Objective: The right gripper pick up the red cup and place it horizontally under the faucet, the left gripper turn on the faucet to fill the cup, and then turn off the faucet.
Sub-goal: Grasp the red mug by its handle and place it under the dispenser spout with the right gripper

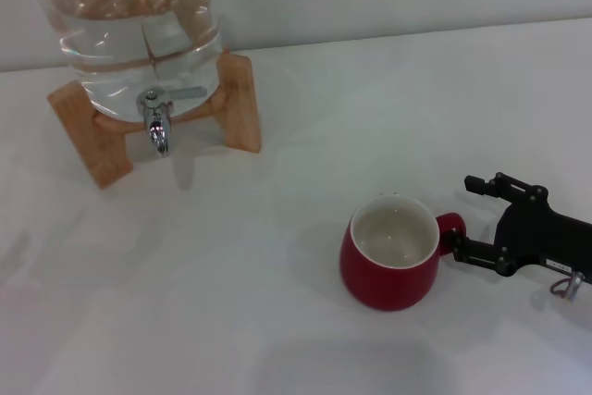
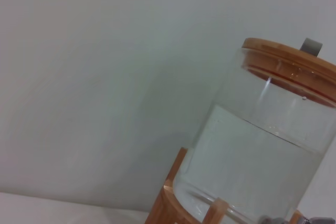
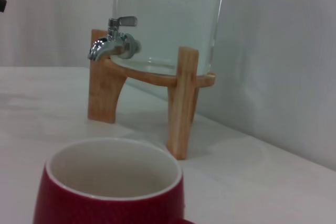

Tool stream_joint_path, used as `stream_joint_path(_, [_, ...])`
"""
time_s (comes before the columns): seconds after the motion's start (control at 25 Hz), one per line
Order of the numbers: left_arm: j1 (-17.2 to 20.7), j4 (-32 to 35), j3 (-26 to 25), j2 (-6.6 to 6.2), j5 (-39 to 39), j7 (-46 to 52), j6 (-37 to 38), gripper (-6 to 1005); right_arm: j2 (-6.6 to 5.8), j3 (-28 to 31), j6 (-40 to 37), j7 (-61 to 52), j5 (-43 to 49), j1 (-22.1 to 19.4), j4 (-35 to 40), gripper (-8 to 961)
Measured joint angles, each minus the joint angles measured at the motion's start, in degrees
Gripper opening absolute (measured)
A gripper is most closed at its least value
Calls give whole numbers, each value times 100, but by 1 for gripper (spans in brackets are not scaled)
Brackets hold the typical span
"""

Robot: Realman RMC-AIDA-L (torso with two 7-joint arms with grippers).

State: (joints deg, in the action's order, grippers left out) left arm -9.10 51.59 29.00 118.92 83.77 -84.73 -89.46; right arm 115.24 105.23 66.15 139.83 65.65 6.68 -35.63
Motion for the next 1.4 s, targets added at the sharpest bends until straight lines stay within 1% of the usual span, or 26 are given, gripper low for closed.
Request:
stream_joint_path(0.32, [6, 0, 0, -7, 13, 0, -1, 883, -26, 21, 241, -157, 19, -63, 4, 710])
stream_joint_path(1.16, [5, -1, 0, -18, 32, -9, 18, 883, -17, -58, 189, -17, 8, -17, 4, 610])
stream_joint_path(1.4, [5, -1, 0, -16, 34, -9, 26, 883, 4, -248, 268, 146, -69, 2, 7, 465])
